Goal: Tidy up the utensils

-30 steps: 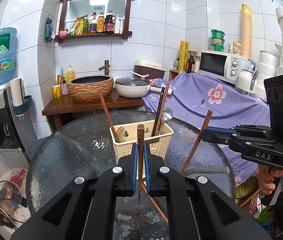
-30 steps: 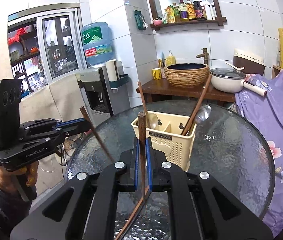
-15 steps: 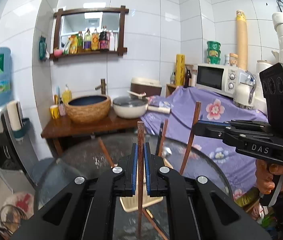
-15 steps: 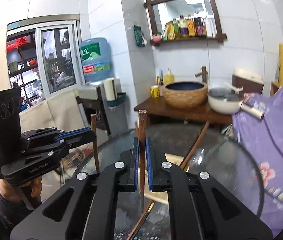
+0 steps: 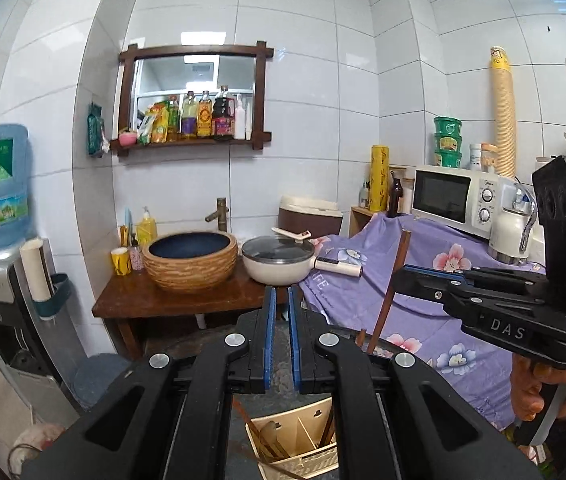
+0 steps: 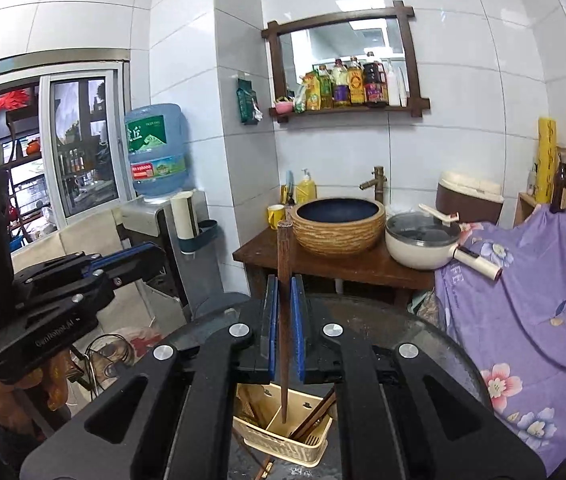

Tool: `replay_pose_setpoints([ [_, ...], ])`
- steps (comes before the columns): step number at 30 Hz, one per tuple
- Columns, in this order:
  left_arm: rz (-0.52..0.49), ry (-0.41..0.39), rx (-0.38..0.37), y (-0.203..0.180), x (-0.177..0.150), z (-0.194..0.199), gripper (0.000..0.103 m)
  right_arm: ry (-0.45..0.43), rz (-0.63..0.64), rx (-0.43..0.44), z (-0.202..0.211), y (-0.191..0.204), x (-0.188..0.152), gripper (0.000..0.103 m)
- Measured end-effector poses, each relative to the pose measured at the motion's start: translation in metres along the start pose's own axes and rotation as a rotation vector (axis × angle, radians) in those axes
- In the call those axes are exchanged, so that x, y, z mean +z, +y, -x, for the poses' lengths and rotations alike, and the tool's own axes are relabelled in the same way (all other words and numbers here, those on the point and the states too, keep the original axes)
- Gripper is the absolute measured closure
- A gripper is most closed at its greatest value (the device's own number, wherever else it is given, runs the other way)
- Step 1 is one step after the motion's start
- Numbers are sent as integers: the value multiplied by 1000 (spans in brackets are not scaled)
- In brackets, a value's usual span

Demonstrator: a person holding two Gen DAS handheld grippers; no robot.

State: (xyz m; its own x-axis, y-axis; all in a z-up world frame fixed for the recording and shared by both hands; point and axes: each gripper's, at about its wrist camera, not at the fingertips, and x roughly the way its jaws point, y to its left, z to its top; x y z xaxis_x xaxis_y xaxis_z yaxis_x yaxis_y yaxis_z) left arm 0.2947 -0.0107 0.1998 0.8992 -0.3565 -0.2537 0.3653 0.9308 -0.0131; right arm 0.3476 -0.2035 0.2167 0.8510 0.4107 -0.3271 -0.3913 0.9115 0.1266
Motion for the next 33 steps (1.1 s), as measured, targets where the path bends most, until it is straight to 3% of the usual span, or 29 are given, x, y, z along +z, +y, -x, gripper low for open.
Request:
replay_pose_setpoints([
  [3,27,41,51,12,-29,-15,92,1,14,-19,-17,-3,-18,96],
  [5,90,95,73,30,-57,-27,75,35,18,-18,-31,-3,-30,96],
  [9,170,169,117,59,-102,-32,56,94,14,-21,-51,-4,-53,96],
  [11,197,187,122,68,-116,-30,39,134,3,-24,-65,-6,-67,96],
  [13,238,217,122,78,-133,-27,35,159,-10,-23,-75,-7,-79,96],
  [16,266,252,132,86,-157,-22,19,175,-23,-31,-84,-11,-93,95],
  [18,276,289,132,90,-172,-22,17,193,-27,-26,-87,-12,-100,95],
  [20,296,327,141,95,-191,-22,13,186,-20,-44,-85,-12,-107,83],
  [22,336,363,149,101,-209,-21,13,145,-16,-55,-76,-11,-112,47],
  [25,398,404,153,109,-232,-19,12,107,32,-79,-61,-5,-118,46],
  [30,386,455,173,104,-256,-19,12,52,120,-104,-33,8,-136,46],
  [33,365,480,154,97,-266,-19,11,65,148,-73,-21,17,-152,45],
])
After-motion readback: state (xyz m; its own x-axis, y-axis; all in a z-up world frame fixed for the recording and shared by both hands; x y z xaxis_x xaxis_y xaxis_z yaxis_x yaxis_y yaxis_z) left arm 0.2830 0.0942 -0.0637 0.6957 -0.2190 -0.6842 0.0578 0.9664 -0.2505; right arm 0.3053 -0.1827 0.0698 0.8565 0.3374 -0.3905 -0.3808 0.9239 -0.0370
